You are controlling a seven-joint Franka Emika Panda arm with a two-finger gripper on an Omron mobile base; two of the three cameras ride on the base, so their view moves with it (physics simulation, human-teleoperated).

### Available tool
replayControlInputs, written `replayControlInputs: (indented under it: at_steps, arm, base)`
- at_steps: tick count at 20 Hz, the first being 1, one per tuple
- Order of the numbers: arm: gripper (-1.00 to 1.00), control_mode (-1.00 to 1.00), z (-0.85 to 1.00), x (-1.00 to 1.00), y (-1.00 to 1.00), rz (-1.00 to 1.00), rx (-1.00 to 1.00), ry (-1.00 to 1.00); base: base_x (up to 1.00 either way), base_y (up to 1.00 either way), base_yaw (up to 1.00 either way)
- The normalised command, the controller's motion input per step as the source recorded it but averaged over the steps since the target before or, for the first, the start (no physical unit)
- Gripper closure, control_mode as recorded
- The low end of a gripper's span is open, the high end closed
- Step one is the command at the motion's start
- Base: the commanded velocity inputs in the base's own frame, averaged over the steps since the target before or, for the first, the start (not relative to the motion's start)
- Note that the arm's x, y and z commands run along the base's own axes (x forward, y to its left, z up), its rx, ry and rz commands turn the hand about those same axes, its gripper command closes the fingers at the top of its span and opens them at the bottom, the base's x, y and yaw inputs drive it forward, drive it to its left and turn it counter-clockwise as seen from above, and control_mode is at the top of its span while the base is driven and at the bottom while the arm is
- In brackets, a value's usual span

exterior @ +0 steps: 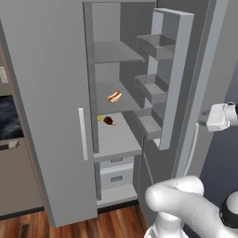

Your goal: Store the hot dog in the freezer for long-term storage. Close the freezer door after placing the cooked food.

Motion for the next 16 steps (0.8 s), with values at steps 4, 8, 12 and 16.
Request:
replayControlInputs:
  at_steps: [4, 8, 12, 16]
  arm:
    - [-1.0, -1.0, 0.0, 0.2, 0.2, 0.0, 0.0, 0.0]
    - [-1.0, -1.0, 0.0, 0.13, 0.29, 0.0, 0.0, 0.0]
    - [-1.0, -1.0, 0.0, 0.02, 0.35, 0.0, 0.0, 0.0]
    - [-1.0, -1.0, 0.0, 0.0, 0.81, -0.07, 0.0, 0.0]
  base:
    - [0.0, 0.0, 0.0]
    - [0.0, 0.0, 0.0]
    - [0.0, 0.0, 0.0]
    - [0.0, 0.0, 0.0]
